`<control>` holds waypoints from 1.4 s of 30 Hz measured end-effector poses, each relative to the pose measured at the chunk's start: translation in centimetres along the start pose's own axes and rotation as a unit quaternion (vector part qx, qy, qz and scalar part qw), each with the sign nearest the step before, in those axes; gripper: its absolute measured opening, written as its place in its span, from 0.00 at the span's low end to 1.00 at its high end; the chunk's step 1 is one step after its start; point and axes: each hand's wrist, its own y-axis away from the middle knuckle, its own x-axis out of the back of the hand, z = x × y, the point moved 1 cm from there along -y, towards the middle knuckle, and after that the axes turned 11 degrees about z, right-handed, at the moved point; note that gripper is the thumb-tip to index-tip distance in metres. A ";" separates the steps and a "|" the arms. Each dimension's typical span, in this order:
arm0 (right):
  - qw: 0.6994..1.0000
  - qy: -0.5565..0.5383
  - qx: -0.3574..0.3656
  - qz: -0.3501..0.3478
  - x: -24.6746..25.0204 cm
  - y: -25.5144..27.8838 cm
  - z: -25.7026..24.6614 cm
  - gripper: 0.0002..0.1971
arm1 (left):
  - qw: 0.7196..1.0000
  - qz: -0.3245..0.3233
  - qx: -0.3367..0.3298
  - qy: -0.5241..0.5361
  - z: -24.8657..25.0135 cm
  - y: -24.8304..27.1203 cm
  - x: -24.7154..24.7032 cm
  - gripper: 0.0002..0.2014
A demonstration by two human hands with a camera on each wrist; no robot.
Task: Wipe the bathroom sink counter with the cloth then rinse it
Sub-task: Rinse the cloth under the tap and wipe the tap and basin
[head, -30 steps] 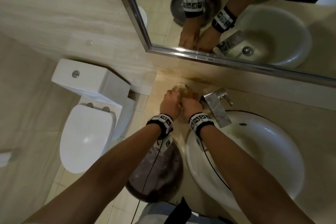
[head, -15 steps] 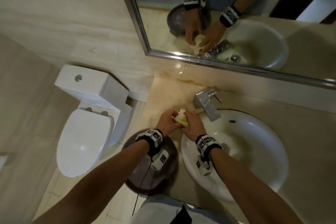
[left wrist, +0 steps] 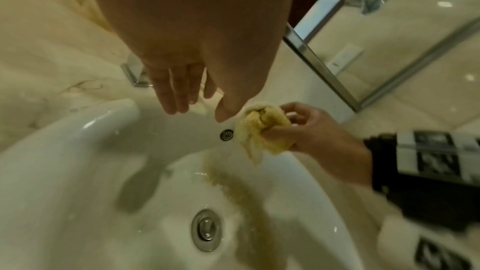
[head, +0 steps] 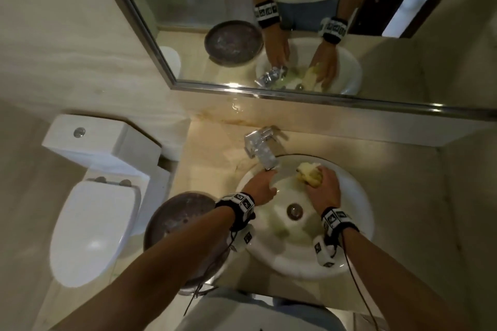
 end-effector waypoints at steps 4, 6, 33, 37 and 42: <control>0.998 0.020 -0.002 0.054 2.8 -4.9 2.4 0.28 | 0.988 0.027 -0.036 -0.150 0.4 -0.3 -0.1 0.29; 0.997 0.055 0.003 0.057 3.7 -7.0 3.2 0.30 | 0.976 0.024 -0.050 -0.212 0.2 -0.3 -0.2 0.32; 0.941 0.170 0.252 -0.148 -8.5 -11.2 -7.4 0.28 | 0.949 -0.179 -0.057 -0.252 -5.3 -0.6 1.9 0.54; 0.949 0.130 0.244 -0.150 -6.8 -11.5 -7.4 0.26 | 0.941 -0.192 -0.055 -0.273 -4.6 -0.9 2.3 0.52; 0.987 0.020 0.147 -0.059 -1.0 -11.8 -3.3 0.25 | 0.936 -0.196 -0.062 -0.286 -4.3 -1.2 3.0 0.50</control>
